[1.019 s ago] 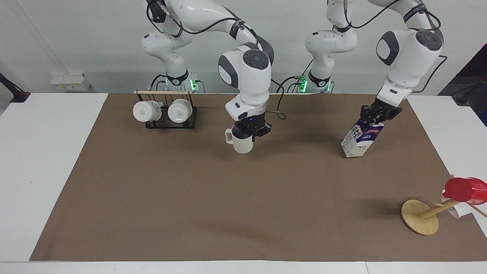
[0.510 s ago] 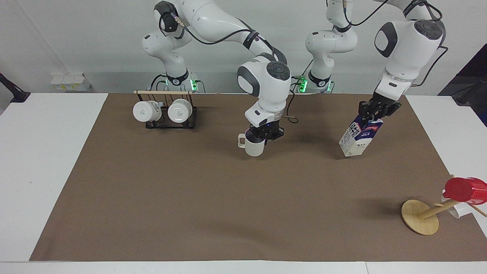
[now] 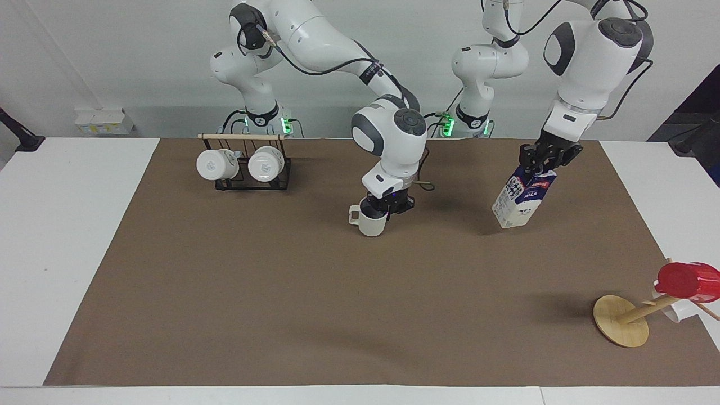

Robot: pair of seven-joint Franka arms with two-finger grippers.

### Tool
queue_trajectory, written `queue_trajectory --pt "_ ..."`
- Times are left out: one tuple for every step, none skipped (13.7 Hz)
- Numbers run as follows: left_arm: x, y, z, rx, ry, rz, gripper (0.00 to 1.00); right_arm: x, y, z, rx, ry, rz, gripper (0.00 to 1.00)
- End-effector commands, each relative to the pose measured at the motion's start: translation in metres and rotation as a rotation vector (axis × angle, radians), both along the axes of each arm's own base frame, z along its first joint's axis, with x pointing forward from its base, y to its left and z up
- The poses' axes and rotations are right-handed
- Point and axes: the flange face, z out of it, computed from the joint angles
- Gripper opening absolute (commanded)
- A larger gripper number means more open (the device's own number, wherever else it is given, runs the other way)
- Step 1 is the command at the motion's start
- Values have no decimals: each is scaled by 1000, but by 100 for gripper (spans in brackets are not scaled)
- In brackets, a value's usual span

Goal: Place cup and milk on table

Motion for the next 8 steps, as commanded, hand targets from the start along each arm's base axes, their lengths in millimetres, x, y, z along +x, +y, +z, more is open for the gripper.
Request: queue_trajectory --pt "-7 -21 12 4 6 23 45 -6 -9 6 9 -8 24 4" --pt "-7 -31 14 4 2 31 45 -5 -9 6 15 -13 23 20" --pt "-8 -39 14 5 0 31 45 -5 -9 8 16 -14 23 42" --pt "-8 -45 16 6 -3 34 45 -5 -7 11 18 -17 19 78" --pt "-9 -50 16 6 -3 34 45 -4 -7 14 19 -22 17 91" --pt "-9 -52 18 5 -7 40 45 -4 -7 26 27 -33 13 100" --pt "-10 -56 17 8 -1 34 44 -4 -10 39 36 -44 8 100" --pt "-12 -61 18 9 2 26 44 -2 -16 53 41 -54 -2 100"
